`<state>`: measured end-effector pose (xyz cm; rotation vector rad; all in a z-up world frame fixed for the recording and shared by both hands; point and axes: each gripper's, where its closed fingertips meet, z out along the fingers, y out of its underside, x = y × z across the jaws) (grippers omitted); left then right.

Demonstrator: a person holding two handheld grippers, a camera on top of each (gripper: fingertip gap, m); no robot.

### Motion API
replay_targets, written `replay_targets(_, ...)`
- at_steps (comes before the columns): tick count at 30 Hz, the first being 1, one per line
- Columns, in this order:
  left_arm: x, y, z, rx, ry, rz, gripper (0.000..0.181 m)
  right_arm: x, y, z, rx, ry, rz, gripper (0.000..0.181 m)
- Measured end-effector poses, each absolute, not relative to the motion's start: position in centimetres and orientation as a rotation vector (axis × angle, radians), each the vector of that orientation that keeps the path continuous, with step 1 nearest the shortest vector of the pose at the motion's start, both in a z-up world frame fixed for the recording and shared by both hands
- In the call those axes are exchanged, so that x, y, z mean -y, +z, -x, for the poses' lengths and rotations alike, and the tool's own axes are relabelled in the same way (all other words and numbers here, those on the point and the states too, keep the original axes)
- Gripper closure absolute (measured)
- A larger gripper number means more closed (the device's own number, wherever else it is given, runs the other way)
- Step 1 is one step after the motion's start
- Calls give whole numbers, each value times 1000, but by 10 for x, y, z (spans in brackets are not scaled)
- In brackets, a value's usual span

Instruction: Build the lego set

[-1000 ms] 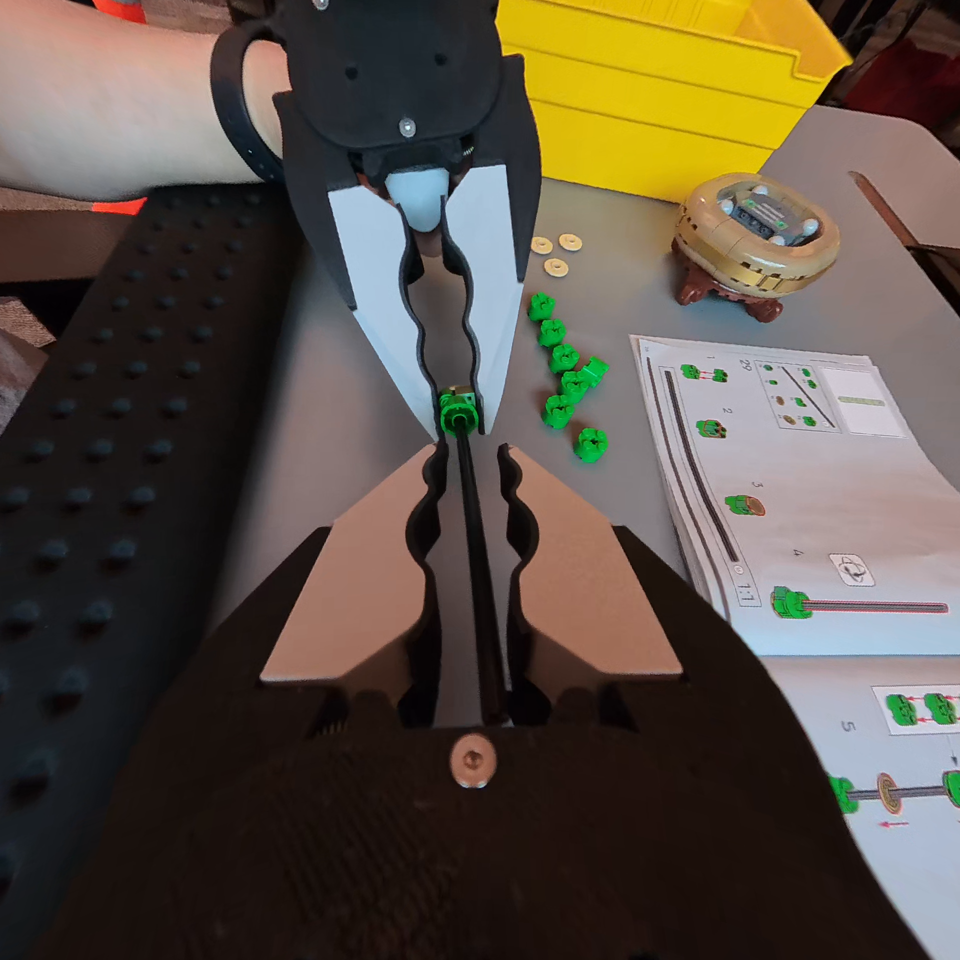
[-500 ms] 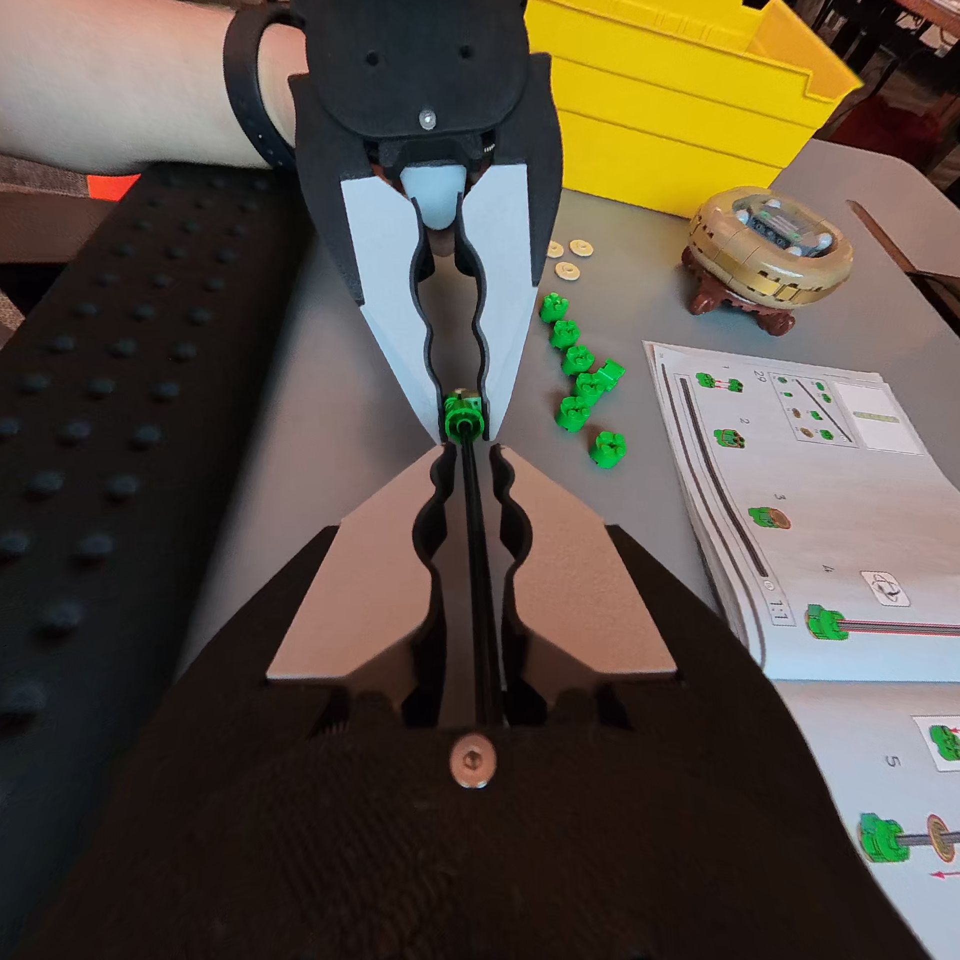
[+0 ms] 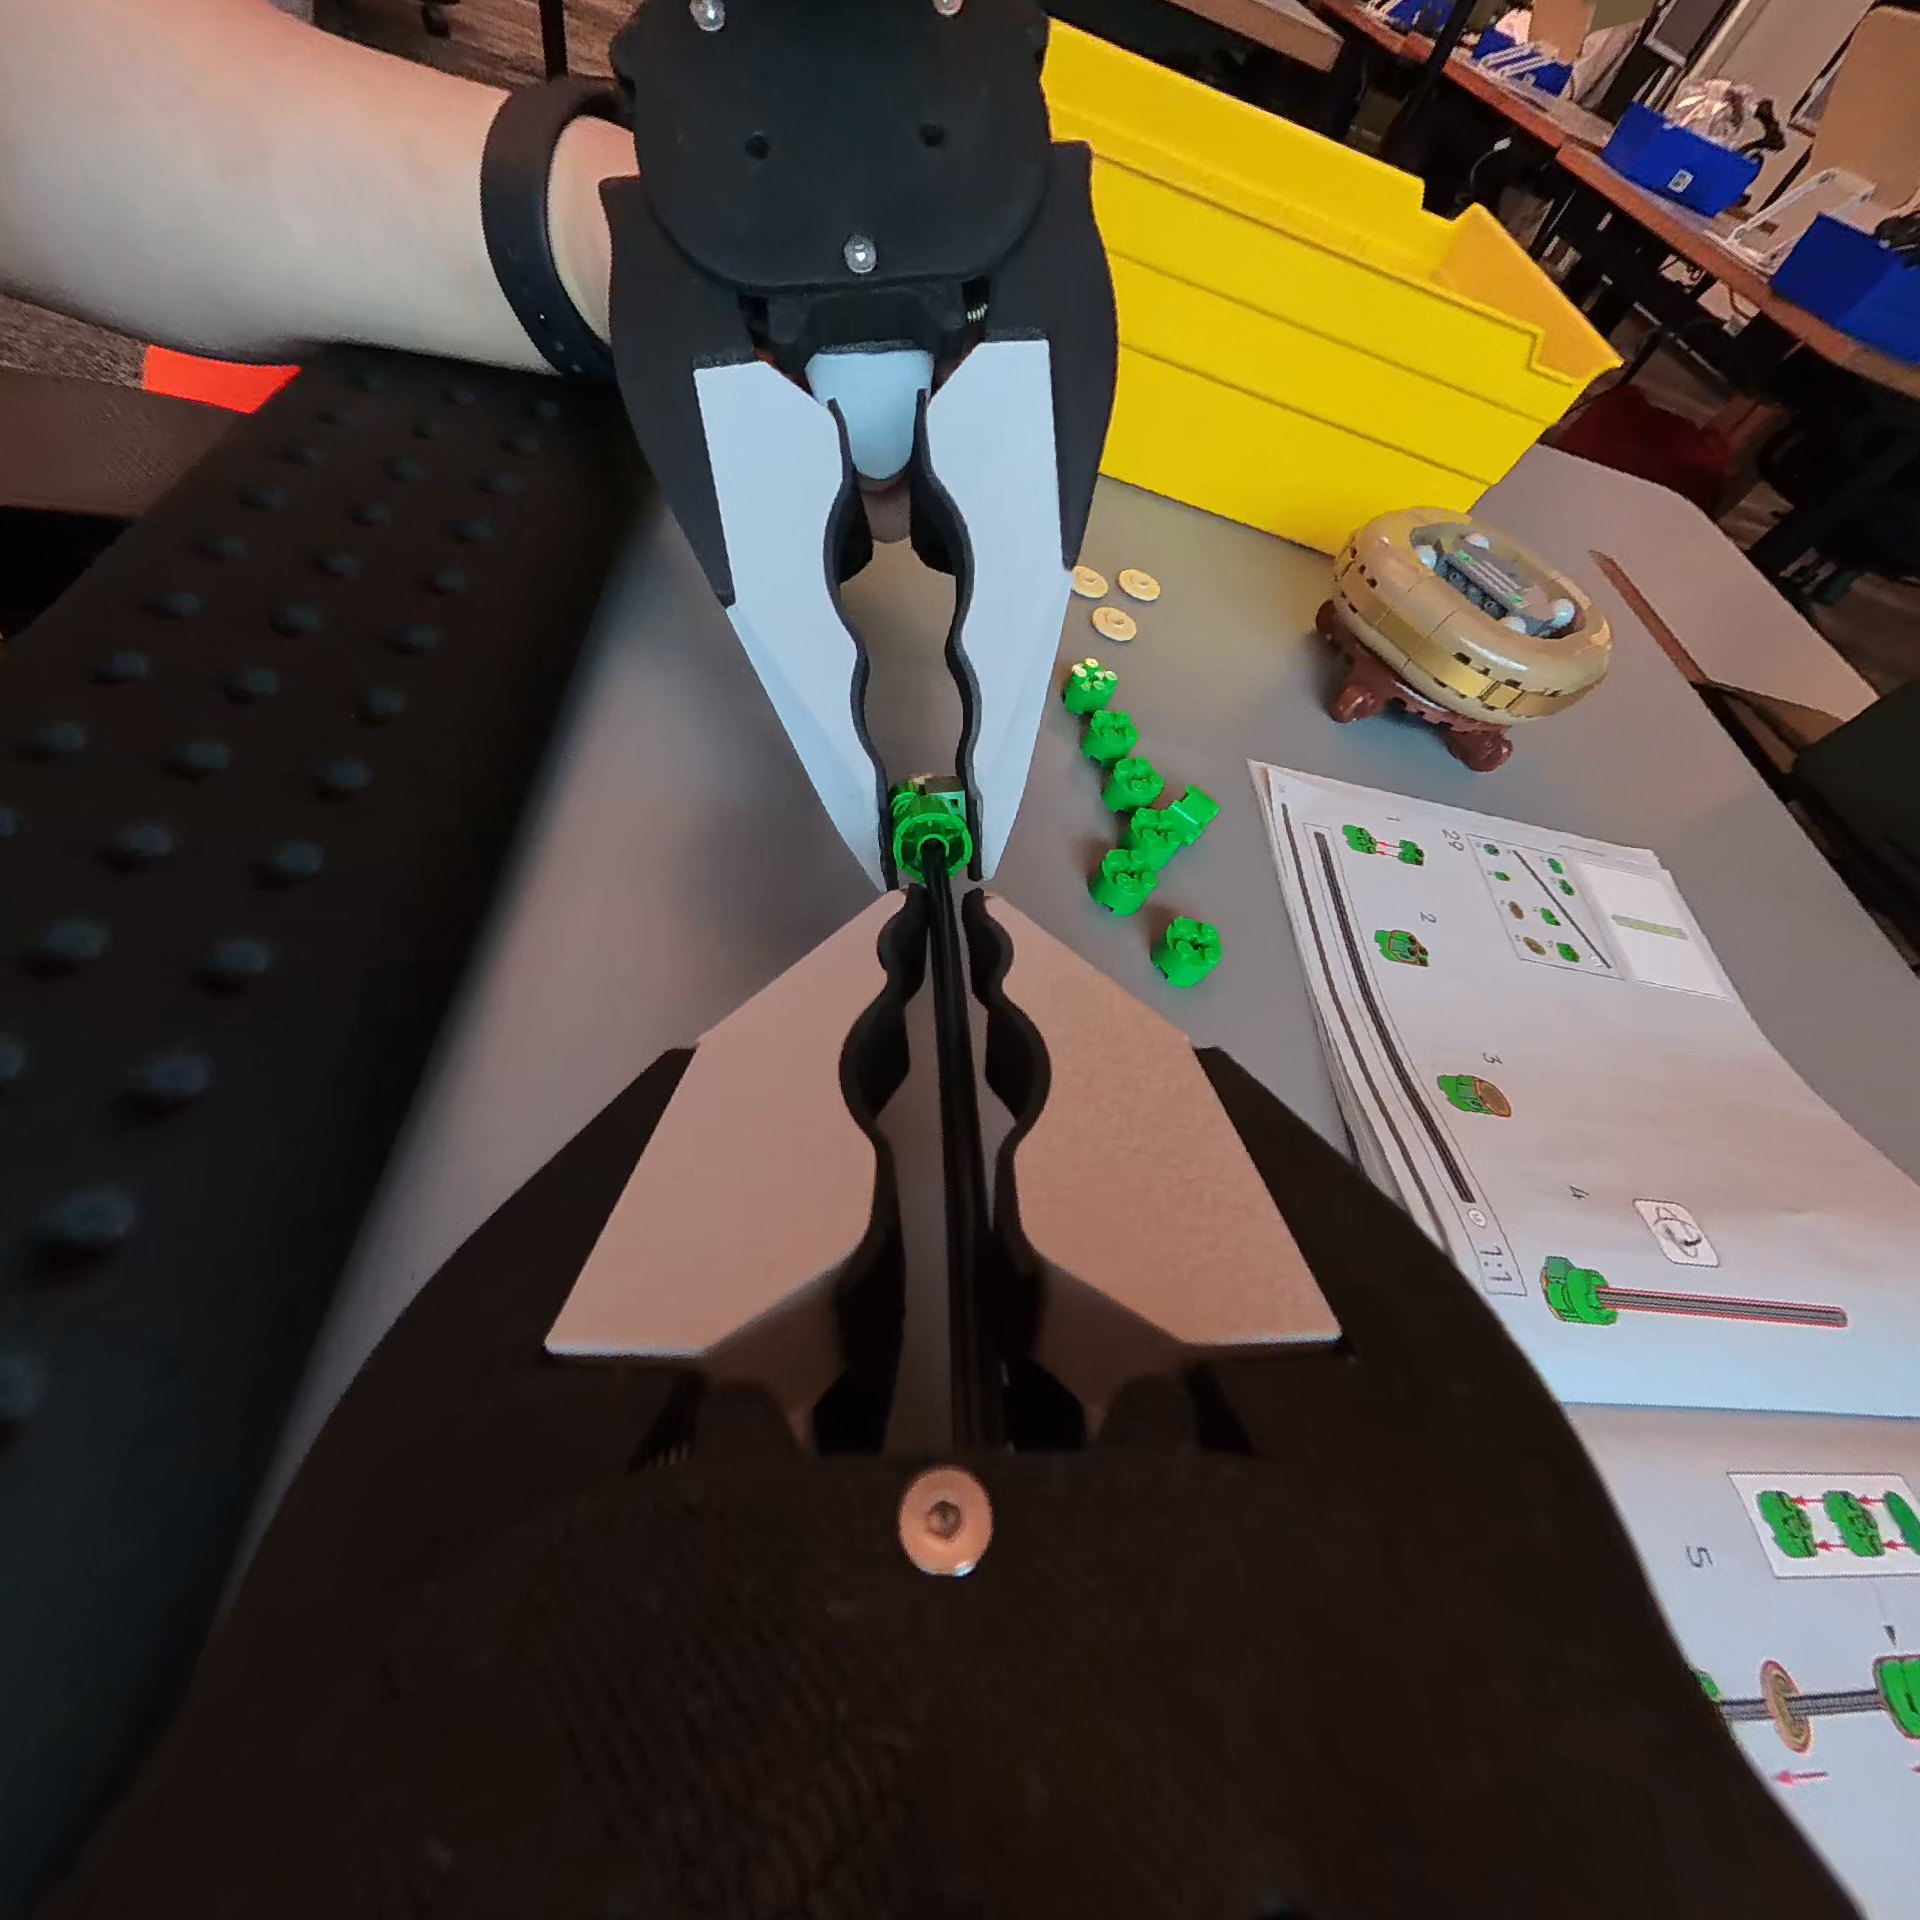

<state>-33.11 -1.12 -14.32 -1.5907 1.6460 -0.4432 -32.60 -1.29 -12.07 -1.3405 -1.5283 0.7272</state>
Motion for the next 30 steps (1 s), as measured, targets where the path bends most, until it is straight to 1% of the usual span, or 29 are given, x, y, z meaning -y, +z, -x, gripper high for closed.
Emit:
replay_targets(4,12,-143,330,-1652,-442,1578,166,18,-113,328,1528,740,1296,169)
replay_targets(9,12,-140,329,-1636,-462,1570,166,18,-112,327,1532,740,1295,179)
replay_targets(19,13,-134,329,-1619,-474,1565,167,19,-108,327,1523,776,1304,179)
replay_targets(30,15,-143,330,-1672,-411,1565,167,21,-117,329,1555,773,1333,179)
